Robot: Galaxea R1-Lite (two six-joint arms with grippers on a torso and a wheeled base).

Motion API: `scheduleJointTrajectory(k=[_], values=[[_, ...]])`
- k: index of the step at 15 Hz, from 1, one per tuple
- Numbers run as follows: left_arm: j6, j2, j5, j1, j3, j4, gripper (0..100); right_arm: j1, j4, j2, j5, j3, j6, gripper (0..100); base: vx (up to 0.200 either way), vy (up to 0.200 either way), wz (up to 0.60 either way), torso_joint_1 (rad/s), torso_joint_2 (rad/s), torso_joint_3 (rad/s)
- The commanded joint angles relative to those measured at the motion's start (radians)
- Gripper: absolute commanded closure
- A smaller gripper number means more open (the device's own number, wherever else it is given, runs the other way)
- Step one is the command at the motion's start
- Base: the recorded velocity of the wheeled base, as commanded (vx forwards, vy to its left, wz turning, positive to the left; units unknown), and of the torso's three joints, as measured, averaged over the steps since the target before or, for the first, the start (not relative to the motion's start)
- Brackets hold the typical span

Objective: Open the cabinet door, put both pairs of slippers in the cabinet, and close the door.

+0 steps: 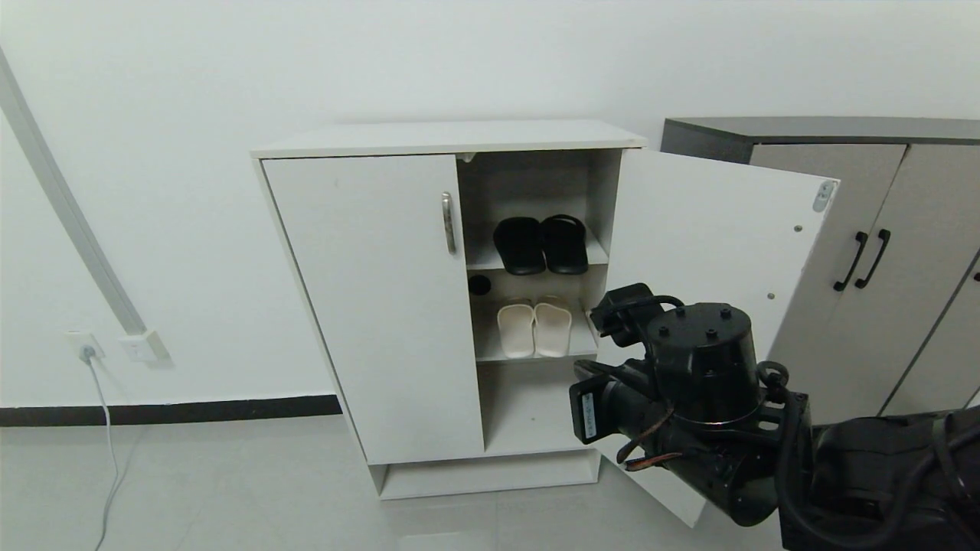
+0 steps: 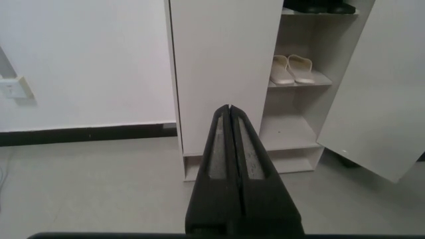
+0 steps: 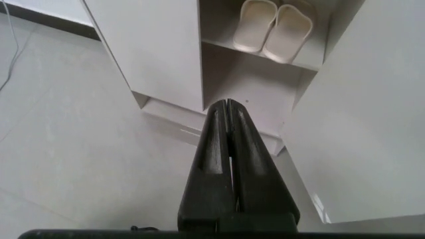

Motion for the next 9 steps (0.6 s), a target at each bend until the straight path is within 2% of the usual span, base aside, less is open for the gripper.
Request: scheduleJointTrajectory(k=[1,4,9], values=[[0.0,0.0,0.0,0.001,0.0,-0.001,100,0.001,-0.002,0.002,-0.001,0.0,0.0,100,0.0,0.0,0.0,0.032,-0.34,-0.31],[0.0,0.0,0.0,0.001,0.0,-0.001,100,-0.001,-0.002,0.002,-0.001,0.0,-0.002,100,0.0,0.0,0.0,0.049,-0.41,-0.341],[0.0,0.0,0.0,0.001,0.0,-0.001,100,-0.001,0.0,0.003,-0.001,0.0,-0.002,100,0.0,0.0,0.0,0.116,-0.46,-0.344]])
